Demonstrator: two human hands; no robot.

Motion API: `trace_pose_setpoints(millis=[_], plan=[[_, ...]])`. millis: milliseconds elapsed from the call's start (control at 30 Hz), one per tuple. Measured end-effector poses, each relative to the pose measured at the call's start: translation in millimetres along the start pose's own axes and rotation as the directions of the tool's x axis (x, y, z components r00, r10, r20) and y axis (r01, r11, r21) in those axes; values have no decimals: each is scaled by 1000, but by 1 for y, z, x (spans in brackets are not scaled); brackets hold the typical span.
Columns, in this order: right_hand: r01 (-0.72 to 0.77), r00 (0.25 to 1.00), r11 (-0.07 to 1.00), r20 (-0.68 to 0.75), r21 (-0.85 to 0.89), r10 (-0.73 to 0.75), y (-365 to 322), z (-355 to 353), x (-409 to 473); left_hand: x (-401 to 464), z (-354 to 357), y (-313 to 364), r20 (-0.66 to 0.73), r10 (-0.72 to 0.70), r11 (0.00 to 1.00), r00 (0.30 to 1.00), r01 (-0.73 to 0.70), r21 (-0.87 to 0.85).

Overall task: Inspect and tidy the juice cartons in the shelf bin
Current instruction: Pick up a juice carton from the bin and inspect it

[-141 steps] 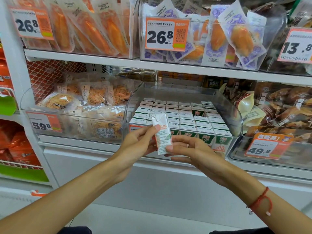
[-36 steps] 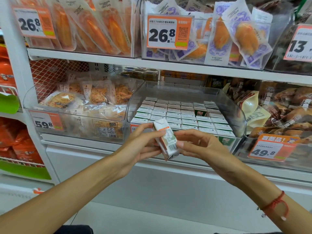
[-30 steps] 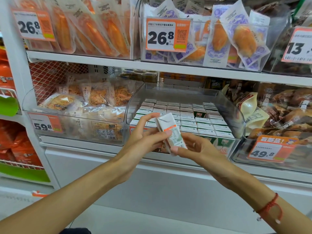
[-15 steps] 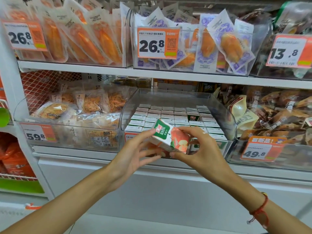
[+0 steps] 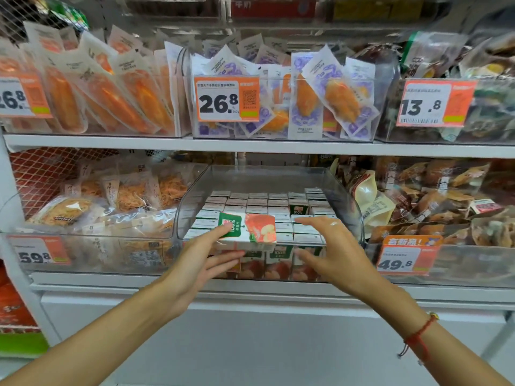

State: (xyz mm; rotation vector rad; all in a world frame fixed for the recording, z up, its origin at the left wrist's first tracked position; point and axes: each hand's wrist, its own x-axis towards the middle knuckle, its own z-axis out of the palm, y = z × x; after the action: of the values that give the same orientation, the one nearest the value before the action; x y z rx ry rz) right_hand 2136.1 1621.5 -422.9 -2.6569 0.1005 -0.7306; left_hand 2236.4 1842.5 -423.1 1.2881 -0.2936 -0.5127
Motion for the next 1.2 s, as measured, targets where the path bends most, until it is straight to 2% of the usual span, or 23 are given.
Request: trace_pose_setpoints(millis=[100,200,333,433,500,567,700,733,767,900,1067,1200], plan=[[-75,978,967,-209,-242,23,32,-12,12,20,14,16,-20,-11,1000,1000,12,23],[-168,961,909,-270,-382,64,60,-15,22,44,36,23,-18,21,992,1000,-18,121],[-137,930,877,-364,-460,-46,84,-5,25,79,71,19,-50,188,913,981,-156,378],[-137,884,891,-460,-433,-87,91,1,23,103,88,15,64,346,749,936,-316,582],[-132,871,896,-481,-425,-100,93,4,23,117,92,14,161,391,658,906,-398,639],[-127,870,898,-481,-422,-103,95,6,23,129,94,12,279,418,521,864,-480,705],[-138,871,901,-484,-411,-88,95,7,22,147,86,10,512,354,9,783,-550,835],[-144,871,900,-484,-411,-82,94,7,22,149,85,11,541,336,-84,771,-547,833],[-149,871,900,-485,-410,-77,94,7,22,151,84,12,553,326,-135,767,-541,830],[-162,878,904,-476,-396,-51,93,8,23,162,89,25,553,242,-159,797,-530,833],[-182,877,904,-479,-386,-28,92,9,22,179,101,29,460,166,25,872,-470,882],[-175,859,914,-510,-367,-40,92,10,21,187,102,14,489,42,82,871,-491,867]])
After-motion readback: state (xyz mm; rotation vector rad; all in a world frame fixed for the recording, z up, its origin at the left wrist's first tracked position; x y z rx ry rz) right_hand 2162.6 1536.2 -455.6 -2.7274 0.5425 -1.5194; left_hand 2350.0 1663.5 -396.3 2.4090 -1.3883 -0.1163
